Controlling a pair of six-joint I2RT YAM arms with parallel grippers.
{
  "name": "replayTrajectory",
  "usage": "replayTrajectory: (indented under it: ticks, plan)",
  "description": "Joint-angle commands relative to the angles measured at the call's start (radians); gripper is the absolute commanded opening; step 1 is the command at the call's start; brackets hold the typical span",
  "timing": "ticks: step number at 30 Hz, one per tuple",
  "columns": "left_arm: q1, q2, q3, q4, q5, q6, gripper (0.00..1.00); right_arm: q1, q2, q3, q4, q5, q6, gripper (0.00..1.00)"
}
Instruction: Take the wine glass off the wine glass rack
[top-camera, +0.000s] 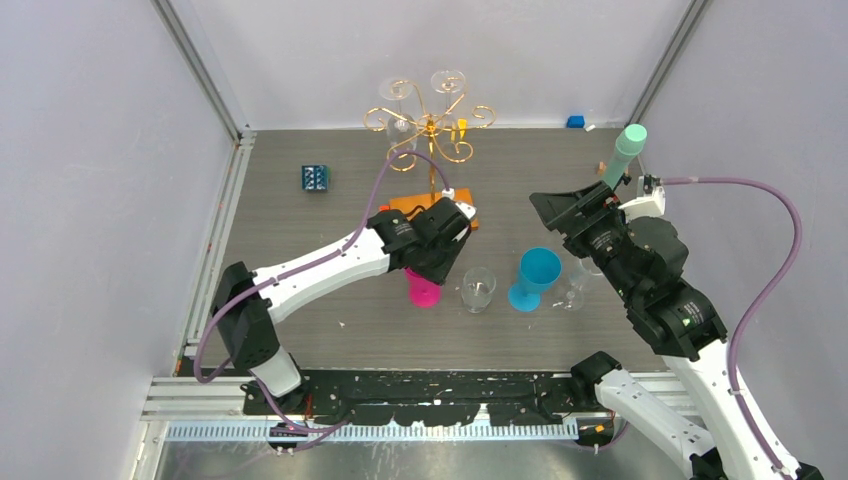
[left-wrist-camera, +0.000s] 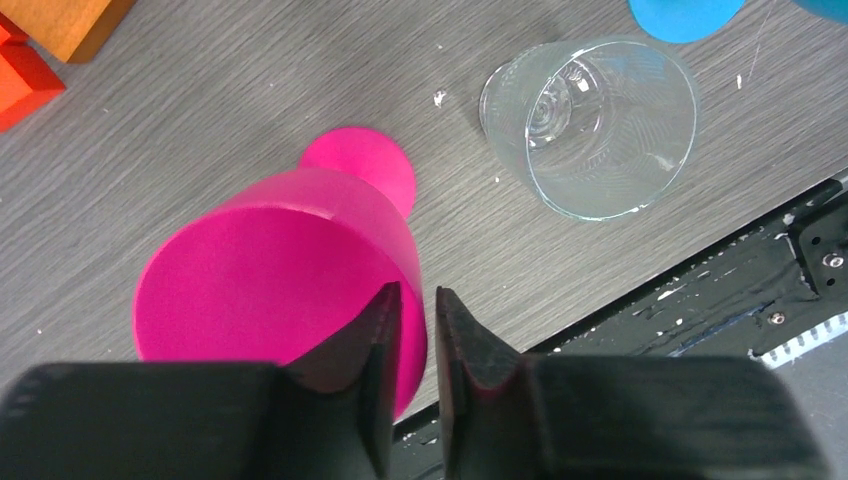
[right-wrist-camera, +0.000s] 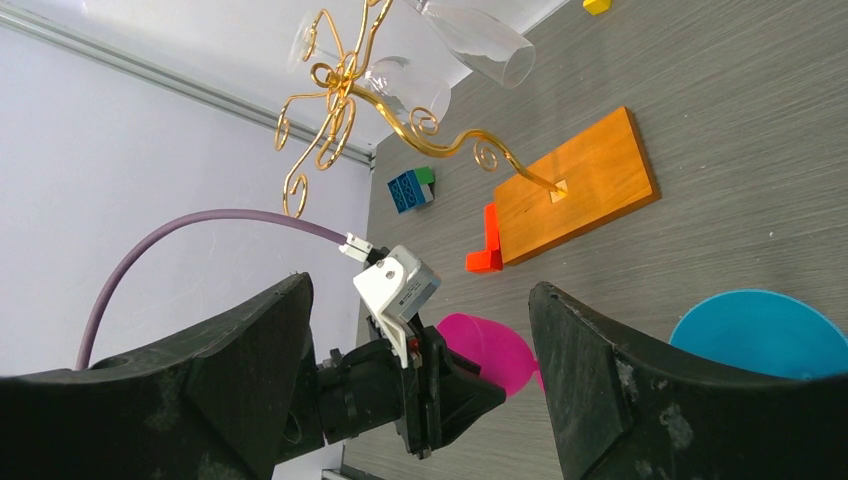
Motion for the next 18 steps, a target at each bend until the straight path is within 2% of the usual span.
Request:
replayTrajectory:
  ticks: [1, 13, 18]
  plan:
    - [-0.005, -0.044, 0.035, 0.035, -0.015, 0.001, 0.35, 0.002, 0.002, 0.004, 0.027, 0.007, 0.003, 0.84]
    - [0.004, -0.231, 0.086, 0.094, 0.036, 0.086, 0.76, 0.003, 0.006, 0.006, 0.027, -0.005, 0.011, 0.84]
    - [0.061, -0.298, 0.126, 0.174, 0.028, 0.129, 0.99, 0.002, 0.013, 0.003, 0.028, -0.011, 0.018, 0.84]
